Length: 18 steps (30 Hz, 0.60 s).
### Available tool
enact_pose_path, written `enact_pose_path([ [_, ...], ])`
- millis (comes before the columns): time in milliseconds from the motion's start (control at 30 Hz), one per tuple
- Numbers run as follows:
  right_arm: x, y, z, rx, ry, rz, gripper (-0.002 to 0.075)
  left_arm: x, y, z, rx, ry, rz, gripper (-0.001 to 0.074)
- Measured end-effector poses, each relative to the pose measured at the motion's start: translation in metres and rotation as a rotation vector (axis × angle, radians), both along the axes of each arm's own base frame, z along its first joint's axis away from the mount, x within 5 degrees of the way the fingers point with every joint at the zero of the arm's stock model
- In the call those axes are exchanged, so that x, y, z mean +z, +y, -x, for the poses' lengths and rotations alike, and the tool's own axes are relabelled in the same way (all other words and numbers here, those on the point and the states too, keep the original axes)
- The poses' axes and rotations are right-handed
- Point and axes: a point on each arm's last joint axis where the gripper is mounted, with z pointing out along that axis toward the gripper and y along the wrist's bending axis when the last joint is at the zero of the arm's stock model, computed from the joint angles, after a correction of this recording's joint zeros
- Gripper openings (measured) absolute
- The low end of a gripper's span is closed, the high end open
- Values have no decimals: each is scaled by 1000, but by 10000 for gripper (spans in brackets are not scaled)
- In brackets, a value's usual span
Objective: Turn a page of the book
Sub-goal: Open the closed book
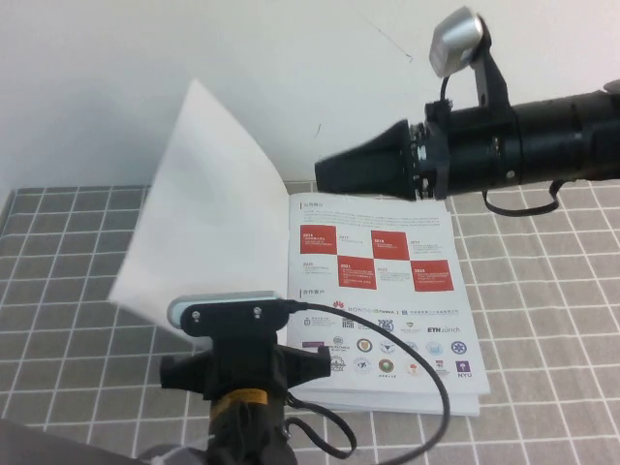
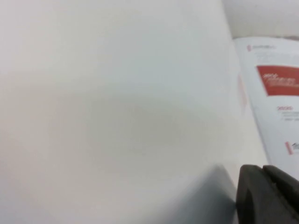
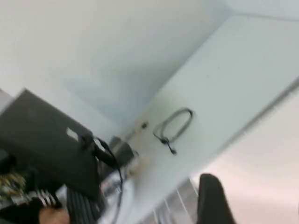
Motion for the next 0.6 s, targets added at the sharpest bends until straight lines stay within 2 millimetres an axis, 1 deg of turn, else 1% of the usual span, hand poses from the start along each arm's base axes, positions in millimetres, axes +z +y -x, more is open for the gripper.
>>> enact_pose_path([
  [67, -10, -2, 3, 38, -34, 107, 354, -6, 7, -5, 44, 65, 33, -3],
  [133, -24, -6, 3, 54, -84, 268, 313, -13, 12, -9, 62, 147, 67, -2],
  [233, -46, -15, -4, 19, -120, 486, 211, -22, 17, -15, 50, 270, 118, -3],
  [300, -59, -18, -12, -19, -120, 566, 136, -27, 19, -17, 42, 330, 144, -3],
  [333, -67, -19, -15, -34, -116, 596, 92, -28, 20, -18, 39, 356, 156, -3],
  [400, -84, -19, -22, -52, -99, 631, 42, -31, 23, -20, 39, 390, 174, -3],
  [467, -105, -19, -27, -51, -49, 654, 18, -33, 25, -22, 36, 418, 189, -2],
  [600, -148, -19, -31, -32, 63, 706, 5, -34, 26, -24, 17, 445, 196, -3],
])
